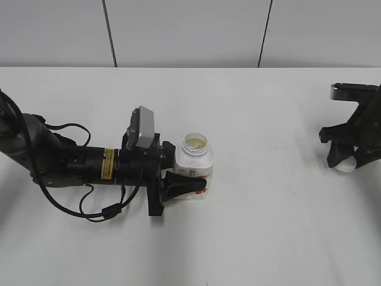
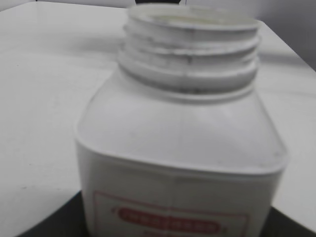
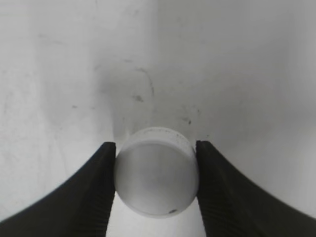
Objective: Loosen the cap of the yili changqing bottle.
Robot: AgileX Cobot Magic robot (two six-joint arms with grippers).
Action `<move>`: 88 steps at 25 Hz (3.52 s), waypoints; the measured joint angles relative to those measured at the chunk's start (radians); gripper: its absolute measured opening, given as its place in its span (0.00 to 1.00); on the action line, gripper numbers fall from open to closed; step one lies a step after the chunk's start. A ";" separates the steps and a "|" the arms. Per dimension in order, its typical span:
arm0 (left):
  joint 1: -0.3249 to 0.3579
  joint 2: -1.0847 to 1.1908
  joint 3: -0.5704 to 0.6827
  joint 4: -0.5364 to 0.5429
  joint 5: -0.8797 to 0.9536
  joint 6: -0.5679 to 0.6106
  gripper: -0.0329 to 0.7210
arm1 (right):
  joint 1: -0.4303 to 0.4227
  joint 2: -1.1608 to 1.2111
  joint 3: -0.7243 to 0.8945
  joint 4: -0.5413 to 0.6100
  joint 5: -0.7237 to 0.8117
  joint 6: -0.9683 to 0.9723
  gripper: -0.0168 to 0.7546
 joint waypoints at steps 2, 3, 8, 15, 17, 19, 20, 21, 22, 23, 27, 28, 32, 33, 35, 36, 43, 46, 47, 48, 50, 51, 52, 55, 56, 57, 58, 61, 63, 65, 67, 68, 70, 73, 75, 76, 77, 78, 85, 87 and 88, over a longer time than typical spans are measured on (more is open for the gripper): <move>0.000 0.000 0.000 0.000 0.000 0.000 0.53 | 0.000 0.000 0.000 -0.001 0.001 0.000 0.53; 0.000 0.000 0.000 0.000 0.000 0.000 0.53 | 0.000 0.000 0.000 -0.001 0.001 0.000 0.57; 0.000 0.000 0.000 0.000 0.000 0.000 0.53 | 0.000 0.000 0.000 -0.001 0.002 0.002 0.82; 0.000 0.000 0.000 0.000 0.000 0.014 0.53 | 0.000 0.000 -0.045 0.055 0.043 0.002 0.72; 0.000 0.000 0.000 0.000 0.000 0.017 0.55 | 0.000 0.000 -0.066 0.068 0.064 0.002 0.71; 0.000 0.000 0.000 -0.002 0.000 0.022 0.62 | 0.000 -0.004 -0.083 0.070 0.078 0.002 0.71; 0.000 0.000 0.000 -0.001 0.000 0.022 0.66 | 0.000 -0.009 -0.088 0.070 0.082 0.002 0.71; 0.000 0.000 0.000 0.002 0.000 0.023 0.71 | 0.000 -0.015 -0.092 0.070 0.084 0.002 0.71; 0.000 0.000 0.000 0.006 0.000 0.023 0.76 | 0.000 -0.025 -0.093 0.070 0.084 0.002 0.71; 0.000 0.000 0.000 0.010 0.000 0.023 0.79 | 0.000 -0.034 -0.094 0.070 0.084 0.002 0.71; 0.000 -0.002 0.000 0.022 -0.001 0.023 0.83 | 0.000 -0.058 -0.096 0.072 0.093 0.002 0.71; 0.000 -0.004 0.000 0.026 -0.001 0.023 0.84 | 0.000 -0.062 -0.096 0.072 0.101 0.002 0.71; 0.000 -0.037 0.006 0.043 0.000 0.022 0.84 | 0.000 -0.084 -0.096 0.072 0.117 0.003 0.71; 0.000 -0.055 0.013 0.045 0.000 0.021 0.84 | 0.000 -0.093 -0.097 0.072 0.118 0.003 0.71; 0.000 -0.089 0.030 0.045 -0.001 0.021 0.83 | 0.000 -0.111 -0.098 0.072 0.121 0.003 0.71; 0.000 -0.107 0.036 0.048 -0.001 0.019 0.83 | 0.000 -0.122 -0.098 0.072 0.122 0.003 0.71; 0.000 -0.223 0.041 0.048 -0.001 -0.049 0.83 | 0.000 -0.191 -0.098 0.083 0.168 0.003 0.71; 0.000 -0.296 0.041 0.043 -0.001 -0.107 0.83 | 0.000 -0.230 -0.098 0.090 0.182 0.003 0.71; 0.000 -0.320 0.041 0.042 0.000 -0.136 0.83 | 0.000 -0.244 -0.098 0.098 0.183 0.003 0.71; 0.000 -0.350 0.041 0.042 0.015 -0.168 0.83 | 0.000 -0.257 -0.098 0.109 0.183 0.003 0.71; 0.000 -0.414 0.041 0.044 0.065 -0.225 0.83 | 0.000 -0.279 -0.098 0.136 0.188 0.003 0.71; 0.000 -0.441 0.041 0.050 0.096 -0.262 0.83 | 0.000 -0.290 -0.098 0.149 0.195 0.003 0.71; 0.000 -0.468 0.041 0.055 0.120 -0.290 0.83 | 0.000 -0.300 -0.098 0.157 0.201 0.003 0.71; 0.000 -0.576 0.041 0.071 0.232 -0.383 0.83 | 0.000 -0.335 -0.098 0.165 0.230 0.003 0.71; 0.000 -0.608 0.041 0.073 0.281 -0.413 0.83 | 0.000 -0.344 -0.099 0.165 0.240 0.003 0.71; -0.001 -0.644 0.041 0.073 0.357 -0.448 0.83 | 0.000 -0.352 -0.102 0.166 0.251 0.003 0.71; -0.002 -0.679 0.041 0.073 0.435 -0.489 0.83 | 0.000 -0.361 -0.105 0.166 0.266 0.003 0.71; -0.002 -0.756 0.041 0.071 0.782 -0.607 0.83 | 0.000 -0.378 -0.113 0.167 0.309 0.003 0.71; -0.002 -0.784 0.041 0.035 1.071 -0.646 0.83 | 0.000 -0.389 -0.113 0.175 0.342 0.003 0.71; -0.001 -0.798 0.041 -0.039 1.314 -0.660 0.83 | 0.000 -0.397 -0.113 0.187 0.377 0.003 0.71; 0.000 -0.807 0.042 -0.137 1.496 -0.626 0.83 | 0.000 -0.399 -0.113 0.194 0.409 0.003 0.71; 0.000 -0.811 0.042 -0.202 1.546 -0.569 0.83 | 0.000 -0.400 -0.113 0.198 0.424 0.003 0.71; 0.000 -0.821 0.040 -0.409 1.607 -0.419 0.83 | 0.000 -0.400 -0.113 0.199 0.451 0.004 0.71; -0.001 -0.824 -0.008 -0.726 1.731 -0.148 0.82 | 0.000 -0.400 -0.113 0.199 0.473 0.004 0.71; -0.001 -0.824 -0.065 -0.883 1.836 -0.008 0.82 | 0.000 -0.400 -0.113 0.199 0.480 0.004 0.71; 0.000 -0.823 -0.103 -0.946 1.902 0.044 0.82 | 0.000 -0.400 -0.113 0.197 0.485 0.003 0.71; 0.005 -0.816 -0.144 -0.993 1.957 0.065 0.82 | 0.000 -0.400 -0.113 0.193 0.492 0.002 0.71; 0.010 -0.806 -0.185 -1.027 2.022 0.082 0.82 | 0.000 -0.400 -0.113 0.185 0.500 0.002 0.71; 0.093 -0.672 -0.362 -1.096 2.348 0.104 0.82 | 0.000 -0.400 -0.114 0.081 0.526 -0.007 0.71; 0.116 -0.655 -0.378 -1.104 2.377 0.104 0.82 | 0.000 -0.400 -0.114 0.067 0.527 -0.018 0.71; 0.131 -0.652 -0.380 -1.109 2.392 0.104 0.82 | 0.000 -0.400 -0.114 0.064 0.528 -0.019 0.71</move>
